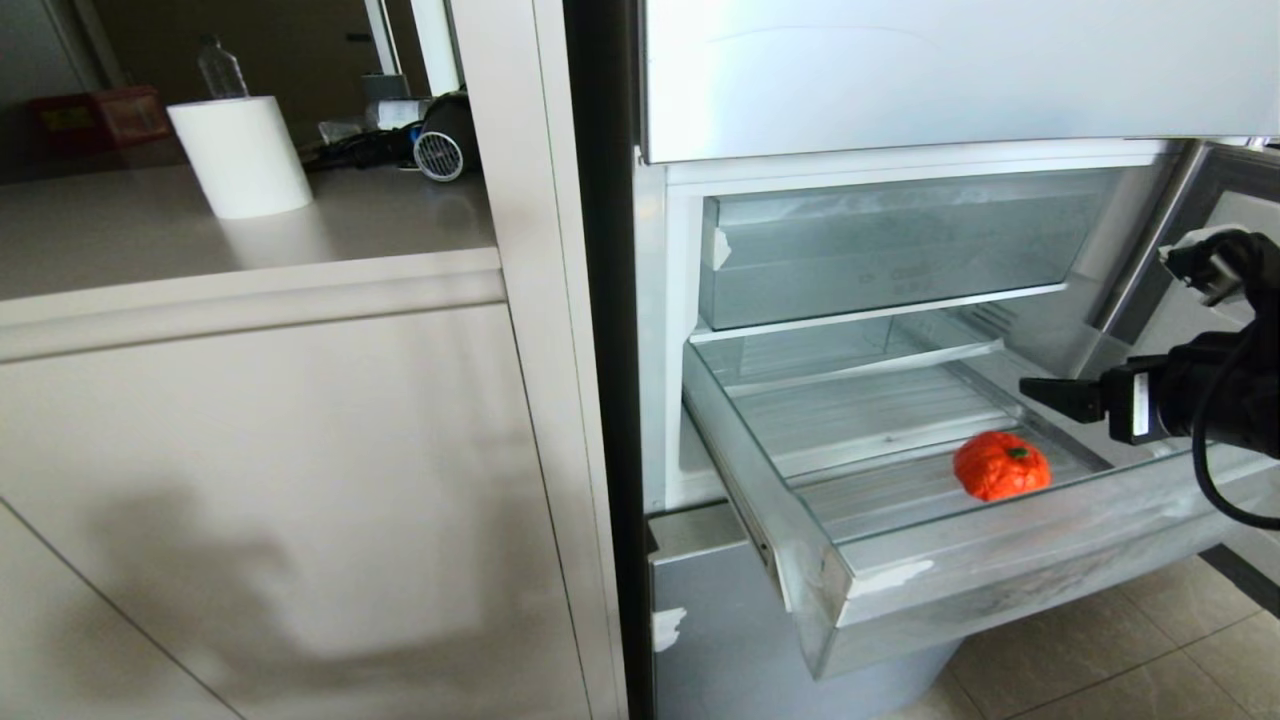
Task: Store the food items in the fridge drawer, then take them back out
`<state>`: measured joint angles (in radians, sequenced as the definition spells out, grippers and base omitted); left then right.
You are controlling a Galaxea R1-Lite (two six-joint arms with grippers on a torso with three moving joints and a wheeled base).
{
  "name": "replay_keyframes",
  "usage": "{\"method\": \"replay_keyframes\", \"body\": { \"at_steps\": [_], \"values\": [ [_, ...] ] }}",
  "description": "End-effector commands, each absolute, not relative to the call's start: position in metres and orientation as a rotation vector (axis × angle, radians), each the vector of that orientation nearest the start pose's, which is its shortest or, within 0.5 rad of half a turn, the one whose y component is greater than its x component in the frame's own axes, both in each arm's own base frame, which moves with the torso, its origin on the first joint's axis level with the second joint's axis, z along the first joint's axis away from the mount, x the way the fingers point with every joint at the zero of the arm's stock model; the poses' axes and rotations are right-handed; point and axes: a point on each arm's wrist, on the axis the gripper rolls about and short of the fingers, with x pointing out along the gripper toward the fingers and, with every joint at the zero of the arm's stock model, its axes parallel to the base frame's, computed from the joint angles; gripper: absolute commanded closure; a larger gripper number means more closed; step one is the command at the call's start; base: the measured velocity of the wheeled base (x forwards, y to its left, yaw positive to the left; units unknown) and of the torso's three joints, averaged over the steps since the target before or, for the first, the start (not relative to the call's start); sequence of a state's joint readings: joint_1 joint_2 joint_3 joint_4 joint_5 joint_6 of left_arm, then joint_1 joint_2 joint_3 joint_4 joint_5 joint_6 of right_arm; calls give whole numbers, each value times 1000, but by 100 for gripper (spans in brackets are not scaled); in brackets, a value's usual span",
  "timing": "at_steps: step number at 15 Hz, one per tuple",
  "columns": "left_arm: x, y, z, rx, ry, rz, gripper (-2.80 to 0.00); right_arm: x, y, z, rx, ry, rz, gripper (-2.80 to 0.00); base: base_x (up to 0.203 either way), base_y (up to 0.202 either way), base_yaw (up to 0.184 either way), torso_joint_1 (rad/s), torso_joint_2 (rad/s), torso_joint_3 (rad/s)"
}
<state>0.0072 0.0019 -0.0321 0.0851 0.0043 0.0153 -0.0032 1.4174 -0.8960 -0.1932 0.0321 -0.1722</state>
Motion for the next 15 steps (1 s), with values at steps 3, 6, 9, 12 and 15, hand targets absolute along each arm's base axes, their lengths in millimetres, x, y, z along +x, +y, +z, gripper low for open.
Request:
{"method": "replay_keyframes", "body": {
  "at_steps": [3,6,9,12,15],
  "values": [
    [-25,0,76,15,55,12,0,201,-1,241,-284,250,-9,-280,0,0,0,0,0,0],
    [-25,0,76,15,55,12,0,175,-3,225,-326,138,-108,-280,0,0,0,0,0,0],
    [-25,0,76,15,55,12,0,153,-6,227,-268,7,-206,-280,0,0,0,0,0,0],
    [-25,0,76,15,54,12,0,114,-7,231,-248,-89,-253,-280,0,0,0,0,0,0],
    [-25,0,76,15,55,12,0,70,-8,212,-239,-147,-292,-280,0,0,0,0,0,0]
  ]
}}
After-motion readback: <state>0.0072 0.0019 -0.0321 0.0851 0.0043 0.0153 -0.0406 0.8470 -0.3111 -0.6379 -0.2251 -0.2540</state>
